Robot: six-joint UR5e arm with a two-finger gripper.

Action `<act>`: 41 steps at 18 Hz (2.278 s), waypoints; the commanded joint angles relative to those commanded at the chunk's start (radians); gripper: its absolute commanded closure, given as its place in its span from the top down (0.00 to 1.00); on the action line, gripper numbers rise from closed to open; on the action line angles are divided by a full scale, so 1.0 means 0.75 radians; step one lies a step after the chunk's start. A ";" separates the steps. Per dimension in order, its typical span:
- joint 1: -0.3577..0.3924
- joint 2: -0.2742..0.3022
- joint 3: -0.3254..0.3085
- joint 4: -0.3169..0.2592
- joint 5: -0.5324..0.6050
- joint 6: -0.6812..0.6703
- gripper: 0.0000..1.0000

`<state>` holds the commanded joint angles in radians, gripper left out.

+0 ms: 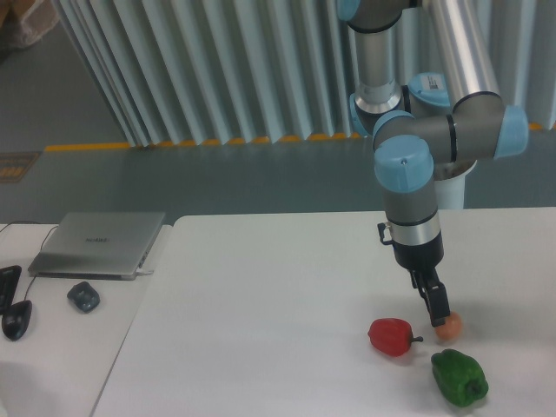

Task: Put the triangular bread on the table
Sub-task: 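Raise the open gripper away from the orange ball and red pepper, then move the gripper sideways out of view past the table edge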

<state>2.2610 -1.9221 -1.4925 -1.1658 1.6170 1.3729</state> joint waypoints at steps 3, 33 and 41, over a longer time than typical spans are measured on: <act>0.029 0.002 -0.006 0.002 -0.049 0.000 1.00; 0.436 0.092 -0.059 0.151 -0.088 0.006 1.00; 0.630 0.019 -0.041 0.147 -0.113 -0.014 1.00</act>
<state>2.7334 -1.9082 -1.5233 -1.0554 1.5325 1.3623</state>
